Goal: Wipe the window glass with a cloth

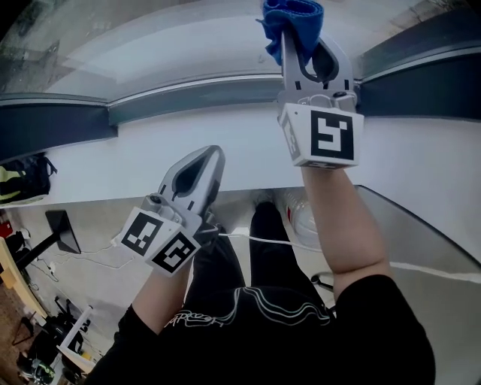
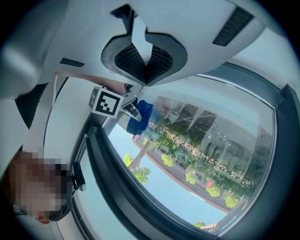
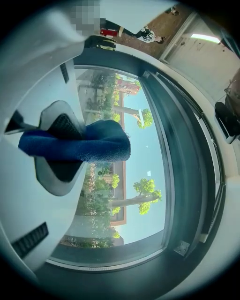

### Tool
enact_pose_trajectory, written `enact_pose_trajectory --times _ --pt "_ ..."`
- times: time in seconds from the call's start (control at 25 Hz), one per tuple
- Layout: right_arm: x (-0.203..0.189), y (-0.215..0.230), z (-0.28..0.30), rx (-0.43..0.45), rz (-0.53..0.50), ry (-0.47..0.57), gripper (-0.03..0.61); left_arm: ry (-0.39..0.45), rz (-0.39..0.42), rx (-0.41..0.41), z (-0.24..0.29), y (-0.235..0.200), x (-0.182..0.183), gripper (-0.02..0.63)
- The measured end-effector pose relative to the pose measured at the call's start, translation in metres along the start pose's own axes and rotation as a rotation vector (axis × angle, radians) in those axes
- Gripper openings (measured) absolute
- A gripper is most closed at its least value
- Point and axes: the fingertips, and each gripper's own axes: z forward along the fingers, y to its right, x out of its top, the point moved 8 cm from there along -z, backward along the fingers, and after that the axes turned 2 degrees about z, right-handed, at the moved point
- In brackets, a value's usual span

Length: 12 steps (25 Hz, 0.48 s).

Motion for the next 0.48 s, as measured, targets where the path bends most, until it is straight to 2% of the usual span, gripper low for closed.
enact_pose_trajectory --times 0.28,0.48 --pt "-0.003 0.056 -0.020 -0.074 -0.022 -0.019 0.067 -0.028 0.000 -0.036 0.031 0.024 -0.002 0.006" --pt "-0.009 0.106 -0.041 -0.167 -0.019 -0.037 0.067 -0.060 0.003 -0.071 0.055 0.042 -0.009 0.006"
